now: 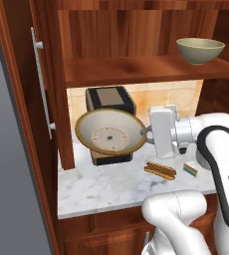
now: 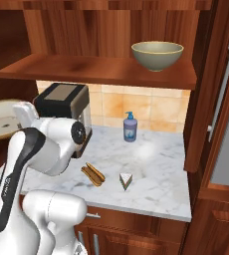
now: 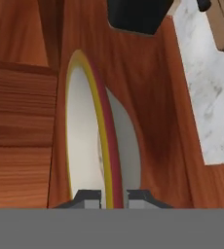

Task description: Pick both bowls and place them on the counter. Then place the hotdog bun in one bowl and place the cake in the other bowl.

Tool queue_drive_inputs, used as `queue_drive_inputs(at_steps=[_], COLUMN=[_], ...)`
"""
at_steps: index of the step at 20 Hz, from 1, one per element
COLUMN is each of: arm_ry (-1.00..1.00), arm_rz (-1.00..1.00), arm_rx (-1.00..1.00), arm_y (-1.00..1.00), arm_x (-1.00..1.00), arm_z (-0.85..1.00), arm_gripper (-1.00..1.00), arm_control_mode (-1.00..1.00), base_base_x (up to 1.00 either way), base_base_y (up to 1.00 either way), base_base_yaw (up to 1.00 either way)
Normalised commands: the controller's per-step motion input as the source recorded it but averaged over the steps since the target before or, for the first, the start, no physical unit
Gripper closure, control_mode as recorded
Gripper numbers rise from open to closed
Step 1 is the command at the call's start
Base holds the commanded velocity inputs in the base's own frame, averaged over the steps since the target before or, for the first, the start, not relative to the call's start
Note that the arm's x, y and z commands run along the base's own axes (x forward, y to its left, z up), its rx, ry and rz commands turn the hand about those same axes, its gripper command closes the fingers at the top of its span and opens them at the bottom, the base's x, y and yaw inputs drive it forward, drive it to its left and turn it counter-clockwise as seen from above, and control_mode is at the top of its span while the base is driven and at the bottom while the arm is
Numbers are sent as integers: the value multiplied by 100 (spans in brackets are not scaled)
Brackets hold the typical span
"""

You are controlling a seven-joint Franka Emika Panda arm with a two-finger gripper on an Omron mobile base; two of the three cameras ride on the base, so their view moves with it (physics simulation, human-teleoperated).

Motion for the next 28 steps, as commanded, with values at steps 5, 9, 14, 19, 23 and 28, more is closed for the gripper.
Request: queue_drive_inputs(at_steps=[5, 9, 14, 19, 23, 28], arm_ry=[1, 9, 3, -1, -2, 0], arm_rz=[6, 0, 12, 18, 11, 7], arm_rx=[-8, -9, -3, -12, -13, -2], arm_y=[-2, 0, 0, 0, 1, 0], arm_x=[41, 51, 26, 26, 29, 27], arm_z=[-37, -43, -52, -51, -51, -52], arm_gripper=[100, 100, 100, 100, 100, 100], arm_control_mode=[-100, -100, -100, -100, -100, -100], base_base_x=[0, 0, 0, 0, 0, 0], base_base_y=[0, 0, 0, 0, 0, 0], base_base_yaw=[0, 0, 0, 0, 0, 0])
